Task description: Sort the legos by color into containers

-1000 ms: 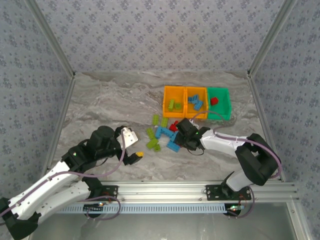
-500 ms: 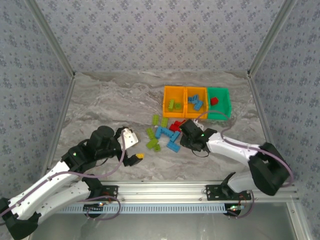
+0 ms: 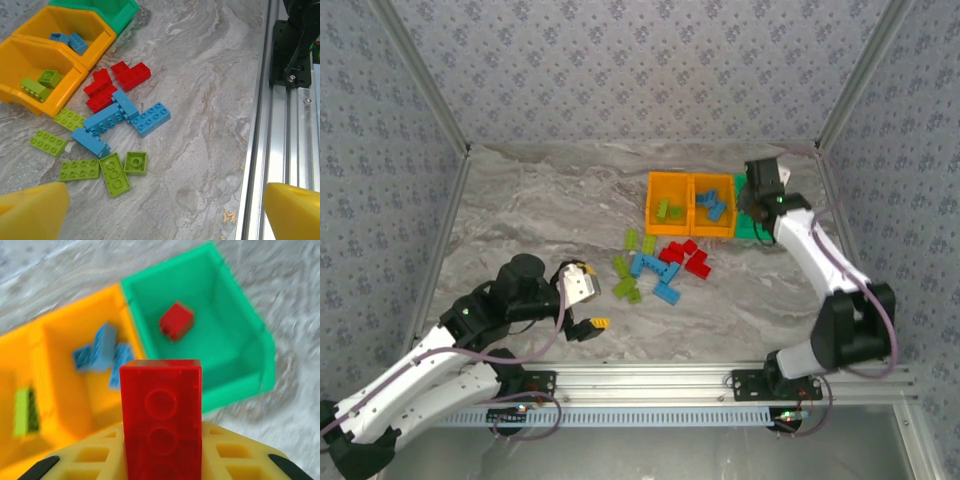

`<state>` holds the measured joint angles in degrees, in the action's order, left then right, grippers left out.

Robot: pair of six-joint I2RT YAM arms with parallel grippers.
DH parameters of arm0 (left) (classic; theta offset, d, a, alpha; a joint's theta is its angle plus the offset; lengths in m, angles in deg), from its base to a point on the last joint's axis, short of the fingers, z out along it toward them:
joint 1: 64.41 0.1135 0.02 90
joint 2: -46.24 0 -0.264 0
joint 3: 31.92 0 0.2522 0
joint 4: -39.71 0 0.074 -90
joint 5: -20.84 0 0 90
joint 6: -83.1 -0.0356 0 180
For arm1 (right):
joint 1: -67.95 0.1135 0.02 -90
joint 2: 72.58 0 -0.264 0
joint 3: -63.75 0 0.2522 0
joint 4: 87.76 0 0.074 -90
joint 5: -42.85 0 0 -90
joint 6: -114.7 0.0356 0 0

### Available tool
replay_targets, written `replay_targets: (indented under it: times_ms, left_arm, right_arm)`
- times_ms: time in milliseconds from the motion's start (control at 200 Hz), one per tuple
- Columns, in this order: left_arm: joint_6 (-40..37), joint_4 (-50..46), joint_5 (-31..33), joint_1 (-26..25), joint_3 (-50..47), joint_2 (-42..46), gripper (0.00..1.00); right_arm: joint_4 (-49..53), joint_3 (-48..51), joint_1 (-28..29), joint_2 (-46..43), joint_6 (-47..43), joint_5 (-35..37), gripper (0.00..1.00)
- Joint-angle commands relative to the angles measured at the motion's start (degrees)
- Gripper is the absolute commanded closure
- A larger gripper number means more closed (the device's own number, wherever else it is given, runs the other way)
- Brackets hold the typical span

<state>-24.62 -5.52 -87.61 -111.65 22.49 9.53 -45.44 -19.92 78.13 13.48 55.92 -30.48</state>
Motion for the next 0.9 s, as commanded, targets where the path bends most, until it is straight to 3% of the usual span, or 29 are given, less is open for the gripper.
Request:
replay_targets:
  times_ms: [0, 220, 380, 570, 710, 795, 894]
  left_arm:
    - [0.3, 0.5, 1.0, 0.2, -0.3, 1.0, 0.01]
    - [1.1, 0.9, 1.7, 0.2, -0.8, 1.1, 0.01]
    - [1.1, 1.4, 2.3, 0.2, -1.0, 0.9, 0.01]
    - [1.4, 2.4, 2.7, 0.2, -2.2, 0.7, 0.01]
    - [4.6, 3.6, 3.5, 0.1, -1.7, -0.8, 0.01]
    - [13.5, 0.6, 10.4, -1.3, 3.5, -4.7, 0.02]
    - [23.9, -3.6, 23.6, -7.7, 9.7, -10.9, 0.04]
  right_arm:
    - [0.8, -7.2, -3.8, 9.2, -6.1, -3.7, 0.67]
    - [4.8, -17.4, -6.7, 21.7, -6.7, -3.7, 0.63]
    - [8.6, -20.5, -6.7, 22.4, -6.0, -5.0, 0.44]
    - [8.9, -16.2, -5.7, 12.8, -5.5, -4.7, 0.42]
    - [8.6, -7.9, -0.4, -0.4, -5.4, -7.0, 0.41]
    - [8.5, -2.0, 6.4, -9.6, -6.4, -8.3, 0.35]
    - [10.6, 4.3, 15.7, -18.3, -7.7, -10.2, 0.26]
